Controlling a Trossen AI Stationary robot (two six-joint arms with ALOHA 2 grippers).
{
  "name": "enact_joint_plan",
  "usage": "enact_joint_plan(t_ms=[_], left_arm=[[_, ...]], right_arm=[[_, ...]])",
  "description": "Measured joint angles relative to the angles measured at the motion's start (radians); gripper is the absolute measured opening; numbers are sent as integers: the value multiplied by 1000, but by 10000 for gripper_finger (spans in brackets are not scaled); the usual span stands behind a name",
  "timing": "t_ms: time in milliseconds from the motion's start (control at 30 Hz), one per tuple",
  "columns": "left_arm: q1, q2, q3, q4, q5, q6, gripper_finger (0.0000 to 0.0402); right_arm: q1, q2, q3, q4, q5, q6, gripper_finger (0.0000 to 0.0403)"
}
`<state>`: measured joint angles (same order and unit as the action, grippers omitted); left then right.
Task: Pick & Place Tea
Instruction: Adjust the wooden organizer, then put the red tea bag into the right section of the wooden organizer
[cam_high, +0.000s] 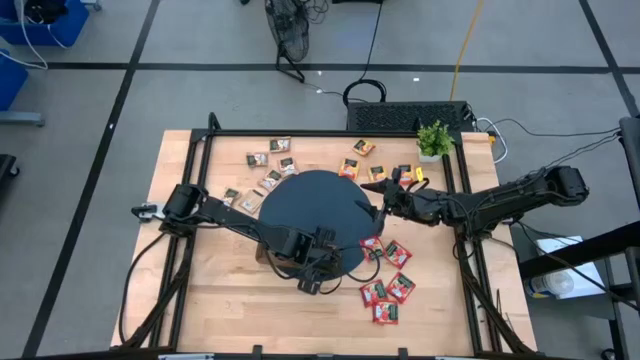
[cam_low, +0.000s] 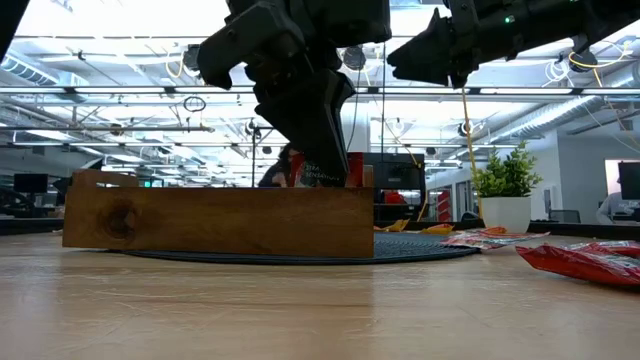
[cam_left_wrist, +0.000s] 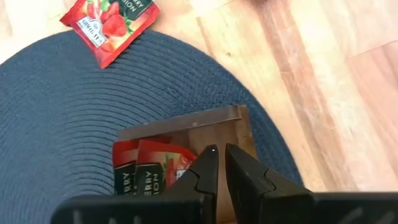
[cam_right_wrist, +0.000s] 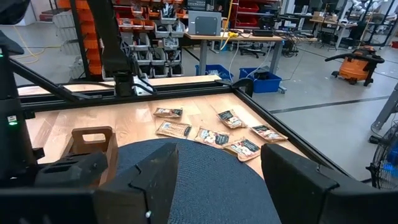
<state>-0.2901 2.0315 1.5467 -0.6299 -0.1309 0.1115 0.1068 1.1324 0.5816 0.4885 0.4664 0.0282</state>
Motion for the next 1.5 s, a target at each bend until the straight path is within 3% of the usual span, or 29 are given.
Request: enact_joint_plan(t_ms=[400, 667, 933, 1133, 1367, 1500], left_arm=[[1, 53, 0, 48, 60, -17, 37], [0, 53, 0, 34, 214, -39, 37], [0, 41, 2, 31, 216, -39, 37], [-6, -25, 13, 25, 218, -35, 37], [-41, -160, 7, 6, 183, 8, 37], [-62, -275, -36, 12, 109, 30, 37]], right_arm=[[0, 0, 0, 8, 1, -6, 212], [0, 0, 0, 8, 1, -6, 212], [0, 0, 0, 8, 2, -6, 212], [0, 0, 0, 7, -6, -13, 212], [14, 0, 0, 5, -250, -35, 212], [94, 0, 0, -37, -196, -147, 212]])
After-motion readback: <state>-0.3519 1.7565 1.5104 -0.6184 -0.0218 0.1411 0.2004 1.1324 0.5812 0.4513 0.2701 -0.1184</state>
